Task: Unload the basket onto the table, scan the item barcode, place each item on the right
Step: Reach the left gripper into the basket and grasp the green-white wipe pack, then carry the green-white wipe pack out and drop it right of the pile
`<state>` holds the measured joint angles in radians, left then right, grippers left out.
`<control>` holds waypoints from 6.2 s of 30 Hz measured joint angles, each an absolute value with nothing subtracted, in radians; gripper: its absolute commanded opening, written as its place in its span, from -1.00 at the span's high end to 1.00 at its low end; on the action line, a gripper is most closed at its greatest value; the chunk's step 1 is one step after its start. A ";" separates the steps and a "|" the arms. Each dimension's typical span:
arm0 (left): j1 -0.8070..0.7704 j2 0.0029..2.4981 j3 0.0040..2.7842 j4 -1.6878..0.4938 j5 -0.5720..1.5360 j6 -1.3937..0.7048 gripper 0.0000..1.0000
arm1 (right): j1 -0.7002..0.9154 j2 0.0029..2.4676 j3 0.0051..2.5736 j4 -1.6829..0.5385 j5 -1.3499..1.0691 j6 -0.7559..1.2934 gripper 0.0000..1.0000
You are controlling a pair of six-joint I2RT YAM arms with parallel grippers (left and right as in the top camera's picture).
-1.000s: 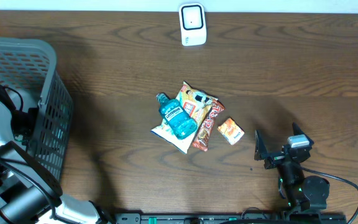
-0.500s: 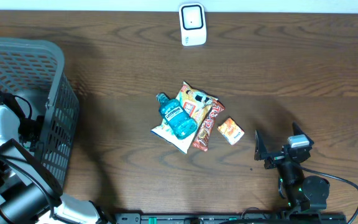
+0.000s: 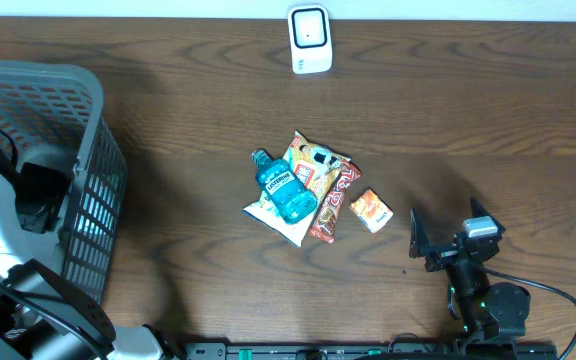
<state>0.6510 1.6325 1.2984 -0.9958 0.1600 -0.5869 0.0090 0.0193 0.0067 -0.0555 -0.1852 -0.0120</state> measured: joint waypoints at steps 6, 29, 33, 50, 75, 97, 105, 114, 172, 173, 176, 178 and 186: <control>0.651 1.633 1.297 -0.952 0.142 -0.532 -0.96 | 0.009 0.019 0.007 -0.056 -0.185 -0.012 -0.99; 0.558 1.633 1.277 -0.843 0.116 -0.324 -0.96 | 0.009 0.019 0.007 -0.056 -0.185 -0.012 -0.99; 0.480 1.634 1.254 -0.826 0.062 -0.263 -0.96 | 0.009 0.019 0.007 -0.056 -0.185 -0.012 -0.99; 0.381 1.845 1.200 -0.723 0.015 -0.150 -0.95 | 0.009 0.019 0.007 -0.056 -0.185 -0.012 -0.99; 0.511 1.893 1.262 -0.735 -0.030 -0.200 0.85 | 0.009 0.019 0.007 -0.056 -0.185 -0.012 -0.98; 0.566 1.517 1.254 -0.784 -0.074 -0.300 0.85 | 0.009 0.019 0.007 -0.056 -0.185 -0.012 -0.99; 0.566 1.507 1.254 -0.828 -0.075 -0.315 0.86 | 0.009 0.019 0.007 -0.056 -0.185 -0.012 -0.98; 0.566 1.371 1.253 -0.810 -0.073 -0.318 0.86 | 0.009 0.019 0.007 -0.056 -0.185 -0.012 -0.98; -0.543 1.642 1.181 0.175 0.588 -0.595 0.86 | 0.009 0.020 0.007 -0.056 -0.185 -0.012 -0.98; -0.567 1.696 1.181 0.236 0.577 -0.595 0.85 | 0.009 0.019 0.007 -0.056 -0.185 -0.012 -0.98; -0.606 1.792 1.181 0.316 0.561 -0.594 0.85 | 0.009 0.019 0.007 -0.056 -0.185 -0.012 -0.98; -0.632 1.855 1.181 0.350 0.544 -0.595 0.85 | 0.009 0.019 0.007 -0.056 -0.185 -0.012 -0.98; -0.690 1.956 1.179 0.358 0.490 -0.593 -0.32 | 0.009 0.019 0.007 -0.056 -0.185 -0.012 -0.99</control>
